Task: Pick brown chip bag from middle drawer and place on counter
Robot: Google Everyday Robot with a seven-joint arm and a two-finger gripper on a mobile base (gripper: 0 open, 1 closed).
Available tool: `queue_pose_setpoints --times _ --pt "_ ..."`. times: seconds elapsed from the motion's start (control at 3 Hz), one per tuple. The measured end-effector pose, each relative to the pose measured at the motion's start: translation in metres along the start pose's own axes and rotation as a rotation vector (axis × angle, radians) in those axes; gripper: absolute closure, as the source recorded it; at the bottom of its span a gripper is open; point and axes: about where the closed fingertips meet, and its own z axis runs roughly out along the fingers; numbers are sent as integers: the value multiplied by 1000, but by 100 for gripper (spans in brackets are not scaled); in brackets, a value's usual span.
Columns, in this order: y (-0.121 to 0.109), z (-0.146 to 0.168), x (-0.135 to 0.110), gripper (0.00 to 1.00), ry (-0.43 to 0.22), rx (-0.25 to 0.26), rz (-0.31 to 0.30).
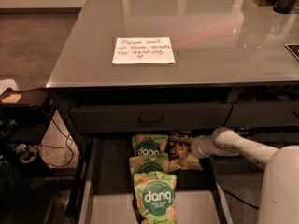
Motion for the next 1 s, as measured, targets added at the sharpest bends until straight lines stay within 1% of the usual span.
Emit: queue_pose_setpoints --times 0.33,0.67,1.0 --pt "-1 -4 -3 94 0 0 0" --pt "12 -21 -9 100 30 -19 -35" --pt "30 -48 -18 100 44 -36 -94"
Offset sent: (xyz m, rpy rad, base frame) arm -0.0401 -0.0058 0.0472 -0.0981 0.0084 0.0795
